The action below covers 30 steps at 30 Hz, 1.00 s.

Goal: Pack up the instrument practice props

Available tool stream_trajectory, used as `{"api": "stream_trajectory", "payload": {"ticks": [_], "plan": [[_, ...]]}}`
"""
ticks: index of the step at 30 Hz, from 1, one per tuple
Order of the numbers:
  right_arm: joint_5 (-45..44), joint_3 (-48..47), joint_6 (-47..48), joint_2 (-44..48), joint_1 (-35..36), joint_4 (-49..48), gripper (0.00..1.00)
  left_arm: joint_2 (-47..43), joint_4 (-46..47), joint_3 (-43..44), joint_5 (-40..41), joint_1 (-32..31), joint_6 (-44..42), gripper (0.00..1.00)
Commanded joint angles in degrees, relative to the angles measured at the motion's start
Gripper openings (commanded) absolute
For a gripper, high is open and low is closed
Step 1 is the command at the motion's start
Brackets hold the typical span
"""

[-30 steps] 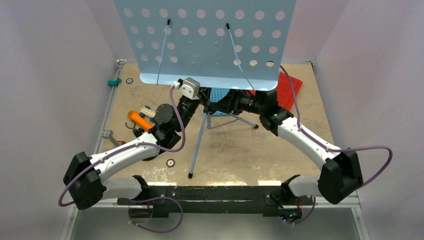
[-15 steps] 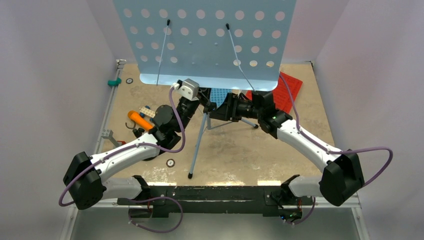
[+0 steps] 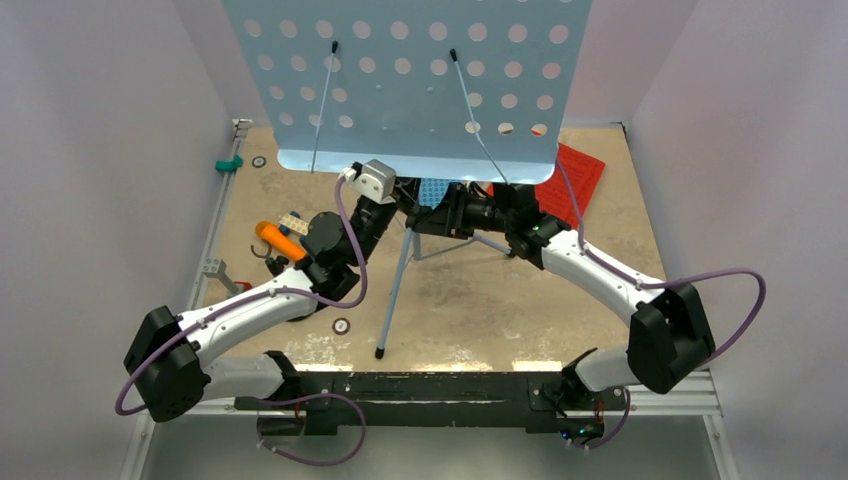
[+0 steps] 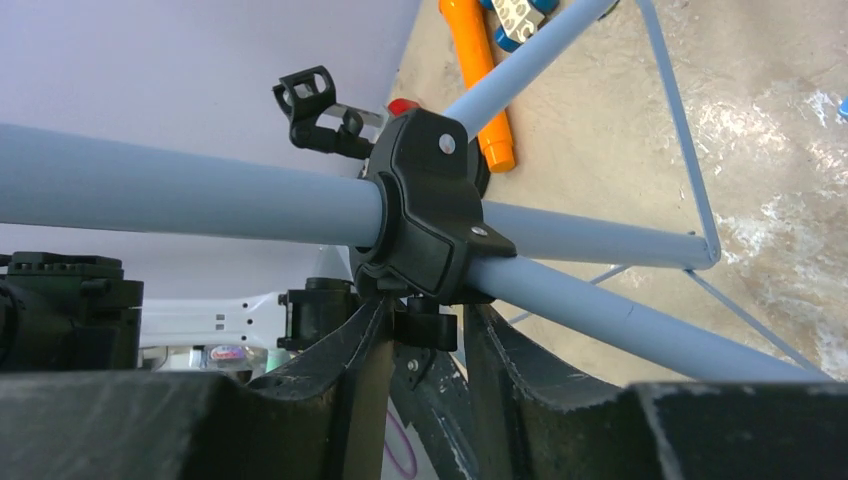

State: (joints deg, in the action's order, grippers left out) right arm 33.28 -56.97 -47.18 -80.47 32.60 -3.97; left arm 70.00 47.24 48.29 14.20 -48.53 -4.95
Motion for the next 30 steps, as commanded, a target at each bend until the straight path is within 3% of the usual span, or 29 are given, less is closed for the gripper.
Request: {"api": "stream_trajectory", "payload": {"ticks": [1, 3, 5, 7, 9, 10, 16, 22, 30], "plan": [[-1.7, -1.0, 0.2, 1.5, -0.1, -4.8, 0.37, -2.0, -2.1, -2.3, -3.3, -0.4, 0.9, 0.0], [-1.6, -1.2, 0.3, 1.3, -0.1, -5.0, 0.4, -2.1, -2.1, -2.6, -3.4, -0.4, 1.1, 0.0], [-1.7, -1.6, 0.5, 1.0, -0.1, -5.0, 0.36, -2.1, -2.1, -2.8, -3.5, -0.4, 1.3, 0.0], [-1.8, -1.8, 0.8, 0.9, -0.2, -5.0, 0.23, -2.4, -2.4, -2.8, -3.7, -0.4, 1.4, 0.0], [-1.7, -2.1, 1.8, 0.7, -0.2, -4.8, 0.02, -2.6, -2.6, -2.8, -3.7, -0.4, 1.4, 0.0], [-1.6, -2.2, 2.8, 0.7, -0.2, -4.7, 0.0, -2.5, -2.8, -2.8, -3.7, -0.4, 1.4, 0.0], [-8.8, -0.7, 18.3, 2.9, 0.2, -2.8, 0.0, -2.5, -3.6, -3.1, -3.1, -0.4, 1.5, 0.0], [-26.0, 12.1, 35.8, 9.4, 2.5, -19.9, 0.0, -2.5, -3.6, -3.4, -2.0, -0.4, 2.6, 0.0], [-42.3, 17.6, 65.2, 7.0, 10.0, -33.1, 0.0, -1.8, -7.3, -1.3, -1.0, -0.5, 5.8, 0.0]]}}
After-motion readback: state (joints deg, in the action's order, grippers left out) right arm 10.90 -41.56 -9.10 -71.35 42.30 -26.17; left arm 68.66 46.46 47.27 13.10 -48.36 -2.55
